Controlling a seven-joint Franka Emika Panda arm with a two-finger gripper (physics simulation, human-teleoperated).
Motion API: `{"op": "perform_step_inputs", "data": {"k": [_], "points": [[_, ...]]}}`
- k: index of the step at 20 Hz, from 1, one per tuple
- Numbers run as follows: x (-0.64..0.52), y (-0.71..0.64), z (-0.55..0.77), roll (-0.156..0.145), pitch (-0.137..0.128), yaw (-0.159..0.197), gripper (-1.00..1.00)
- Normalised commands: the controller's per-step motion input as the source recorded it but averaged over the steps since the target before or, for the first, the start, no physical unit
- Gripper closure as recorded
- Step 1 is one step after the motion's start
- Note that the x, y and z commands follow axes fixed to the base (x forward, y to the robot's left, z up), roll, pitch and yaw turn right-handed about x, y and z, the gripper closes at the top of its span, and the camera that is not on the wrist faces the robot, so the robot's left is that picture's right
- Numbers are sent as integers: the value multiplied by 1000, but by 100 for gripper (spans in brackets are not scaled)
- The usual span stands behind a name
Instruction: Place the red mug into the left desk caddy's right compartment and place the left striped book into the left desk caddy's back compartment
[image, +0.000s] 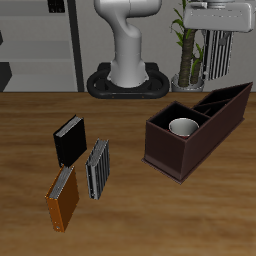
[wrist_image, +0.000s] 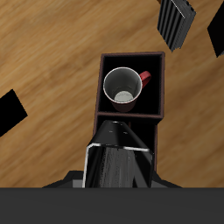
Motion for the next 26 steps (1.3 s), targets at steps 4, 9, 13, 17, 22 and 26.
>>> {"op": "perform_step_inputs", "data": {"k": [4,9,13,17,22,26], "points": [[-88,197,-5,10,-10,13,100],[20,103,-20,16,13,0,100],[68,81,-124,10,49,-9,100],[138,39,-106,39,40,-12,100],[70,39,-121,27,44,-10,100],[75,52,-74,13,24,0,100]]}}
